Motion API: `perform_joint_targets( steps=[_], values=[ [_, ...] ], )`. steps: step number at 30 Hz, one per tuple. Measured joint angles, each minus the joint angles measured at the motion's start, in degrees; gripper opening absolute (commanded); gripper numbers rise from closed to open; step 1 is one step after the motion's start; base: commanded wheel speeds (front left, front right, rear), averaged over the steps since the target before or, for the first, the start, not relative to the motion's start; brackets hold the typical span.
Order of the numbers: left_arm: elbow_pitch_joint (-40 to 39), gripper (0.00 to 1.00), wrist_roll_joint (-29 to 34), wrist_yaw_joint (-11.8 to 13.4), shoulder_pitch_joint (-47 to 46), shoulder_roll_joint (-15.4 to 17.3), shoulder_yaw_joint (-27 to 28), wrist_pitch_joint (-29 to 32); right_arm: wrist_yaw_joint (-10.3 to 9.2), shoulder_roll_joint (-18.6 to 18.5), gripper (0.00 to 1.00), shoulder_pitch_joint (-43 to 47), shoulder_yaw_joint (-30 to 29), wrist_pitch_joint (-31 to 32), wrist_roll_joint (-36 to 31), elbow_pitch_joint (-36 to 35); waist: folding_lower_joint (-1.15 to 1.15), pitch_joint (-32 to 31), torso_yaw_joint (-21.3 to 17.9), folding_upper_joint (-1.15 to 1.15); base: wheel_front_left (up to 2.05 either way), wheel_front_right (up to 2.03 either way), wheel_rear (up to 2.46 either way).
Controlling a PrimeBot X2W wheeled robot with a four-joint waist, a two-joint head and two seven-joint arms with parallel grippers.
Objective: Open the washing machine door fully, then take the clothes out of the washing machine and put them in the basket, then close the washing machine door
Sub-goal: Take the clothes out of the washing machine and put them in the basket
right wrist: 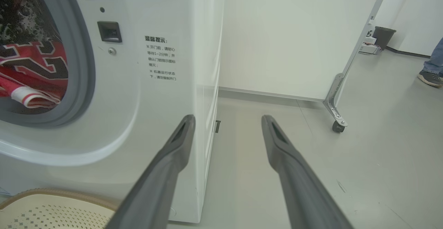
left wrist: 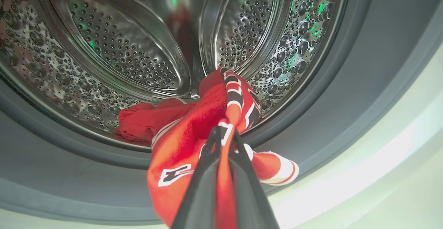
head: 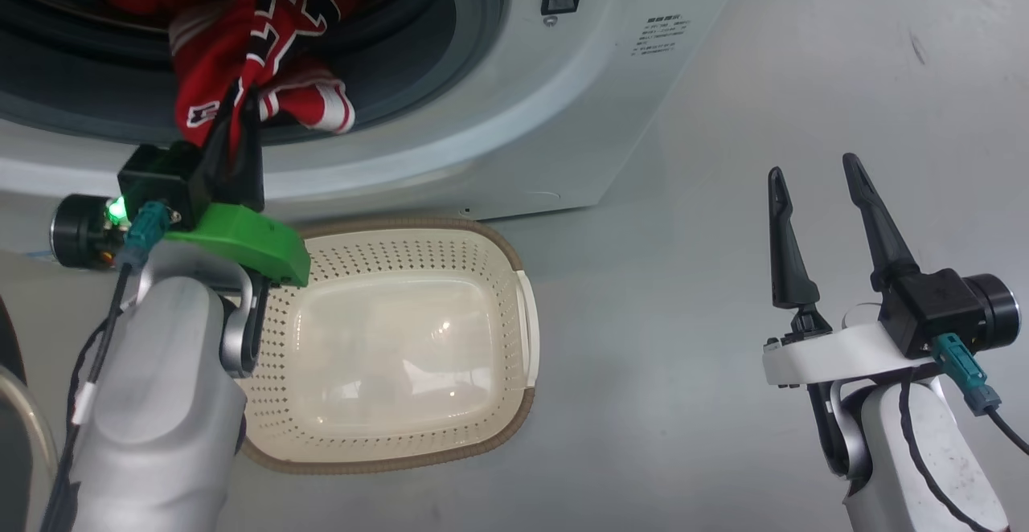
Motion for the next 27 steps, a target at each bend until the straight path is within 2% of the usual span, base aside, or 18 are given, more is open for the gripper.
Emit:
perform_joint_targets(
  steps=[8,27],
  values=[
    [-5.08,0.00,0.73,1.87,7.04,-0.23,-0.24,0.00,0.54,0.10,1.00,3.04,0.00,0.00,0.32,0.76,0.00,-4.51,1.90,0.00,0.00,0.00,0.00],
    [-20.62,0.00,2.22,3.38,19.41,-0.12,-0.38,-0.01,0.88,0.80,1.00,8.06,0.44,0.00,4.72,1.44,0.00,-13.28,5.56,0.00,0.00,0.00,0.00]
  ],
)
